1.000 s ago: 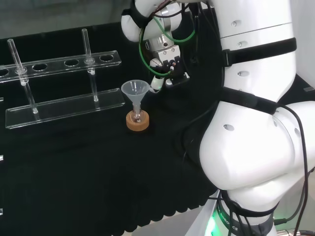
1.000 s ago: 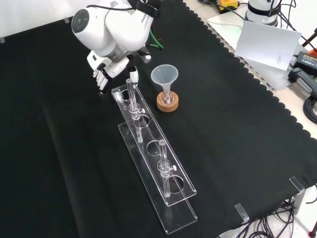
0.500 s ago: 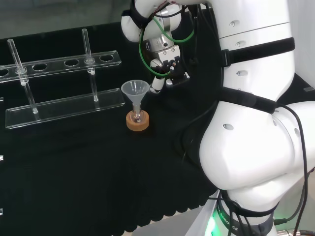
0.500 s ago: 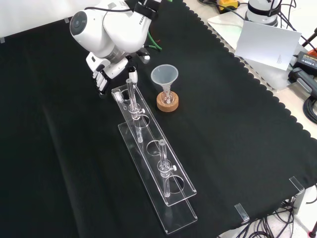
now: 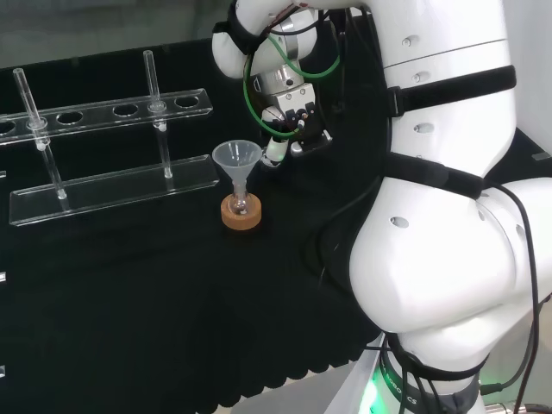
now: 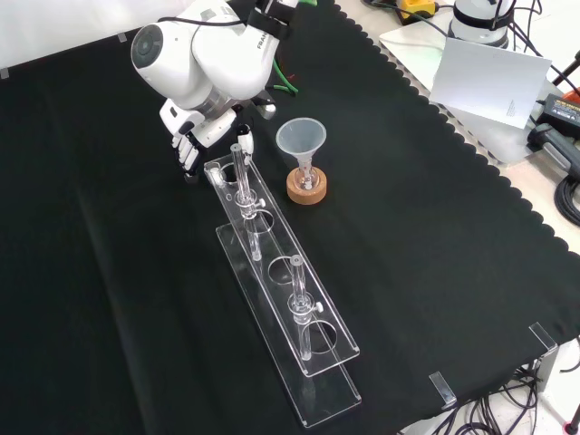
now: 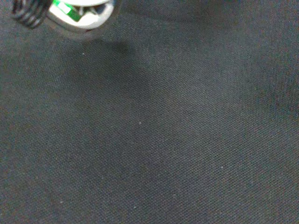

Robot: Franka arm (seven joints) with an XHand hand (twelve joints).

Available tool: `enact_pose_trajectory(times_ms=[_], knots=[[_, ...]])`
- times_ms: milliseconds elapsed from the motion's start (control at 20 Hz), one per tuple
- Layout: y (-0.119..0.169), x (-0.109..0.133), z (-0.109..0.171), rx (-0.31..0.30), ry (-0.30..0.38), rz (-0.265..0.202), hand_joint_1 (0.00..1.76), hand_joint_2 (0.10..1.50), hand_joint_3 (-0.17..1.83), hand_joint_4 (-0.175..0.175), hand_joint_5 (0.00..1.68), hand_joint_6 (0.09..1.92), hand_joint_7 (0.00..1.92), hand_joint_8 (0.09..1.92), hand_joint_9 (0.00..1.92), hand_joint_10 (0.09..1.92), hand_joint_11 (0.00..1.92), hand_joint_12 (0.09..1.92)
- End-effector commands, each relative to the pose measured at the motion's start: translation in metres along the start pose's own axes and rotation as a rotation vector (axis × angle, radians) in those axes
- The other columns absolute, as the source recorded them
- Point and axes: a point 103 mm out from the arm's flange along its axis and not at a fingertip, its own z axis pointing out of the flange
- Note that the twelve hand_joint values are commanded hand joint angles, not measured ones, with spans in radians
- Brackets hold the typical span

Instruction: Pick up the weighing funnel.

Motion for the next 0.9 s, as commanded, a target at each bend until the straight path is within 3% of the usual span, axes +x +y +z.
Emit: enact_pose_trajectory(times_ms=[50, 900], knots=[[0.0013, -0.0006, 0.0017, 0.003, 0.001, -0.004, 0.91, 0.64, 0.52, 0.036, 0.81, 0.79, 0.34, 0.76, 0.57, 0.65, 0.39, 1.32], [0.0043, -0.0011, 0.0031, 0.011, -0.005, -0.004, 0.93, 0.63, 0.55, 0.055, 0.88, 0.76, 0.36, 0.75, 0.59, 0.63, 0.4, 1.31]])
